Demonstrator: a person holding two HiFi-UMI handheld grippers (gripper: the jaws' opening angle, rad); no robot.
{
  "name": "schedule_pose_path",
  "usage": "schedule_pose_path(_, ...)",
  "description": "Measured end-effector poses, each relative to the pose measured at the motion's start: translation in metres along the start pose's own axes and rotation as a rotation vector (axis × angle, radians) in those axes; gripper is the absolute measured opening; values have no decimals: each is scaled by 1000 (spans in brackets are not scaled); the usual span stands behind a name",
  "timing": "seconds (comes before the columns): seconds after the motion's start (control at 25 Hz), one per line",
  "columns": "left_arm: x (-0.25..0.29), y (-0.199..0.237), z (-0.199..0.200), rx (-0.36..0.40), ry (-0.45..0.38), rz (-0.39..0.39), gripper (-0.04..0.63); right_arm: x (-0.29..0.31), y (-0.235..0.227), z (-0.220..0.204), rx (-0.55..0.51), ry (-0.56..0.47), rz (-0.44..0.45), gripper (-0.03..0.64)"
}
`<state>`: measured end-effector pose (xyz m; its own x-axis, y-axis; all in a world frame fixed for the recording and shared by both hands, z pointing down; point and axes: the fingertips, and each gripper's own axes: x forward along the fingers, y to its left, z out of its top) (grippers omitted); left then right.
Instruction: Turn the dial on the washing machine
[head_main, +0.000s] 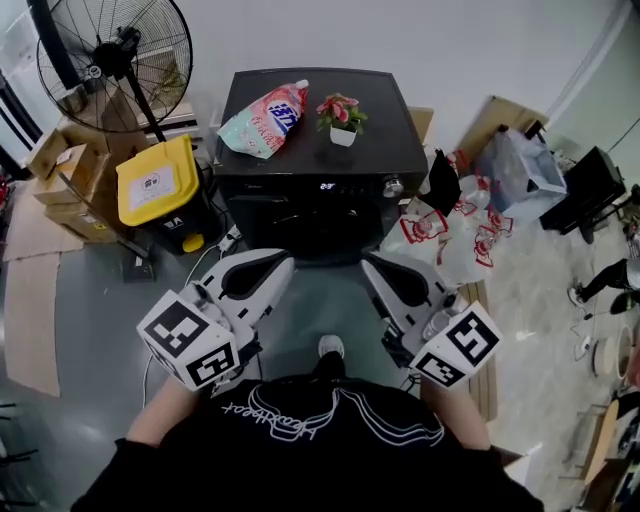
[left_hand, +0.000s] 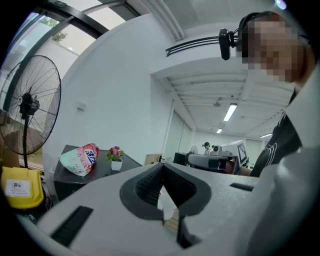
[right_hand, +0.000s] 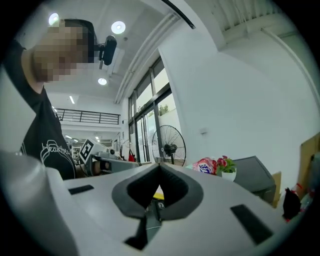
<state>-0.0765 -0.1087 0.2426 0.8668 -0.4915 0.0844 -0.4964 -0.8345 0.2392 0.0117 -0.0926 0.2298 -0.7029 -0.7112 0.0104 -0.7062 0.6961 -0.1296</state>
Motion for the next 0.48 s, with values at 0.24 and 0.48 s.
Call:
schedule_pose_path(0.24,-9,-6,5,18,-6,-5,3,-1,8,0,-7,0,-12,3)
schedule_pose_path(0.48,-11,-1,4,13,-3,5,3,4,6,0,-8,0,-21,3)
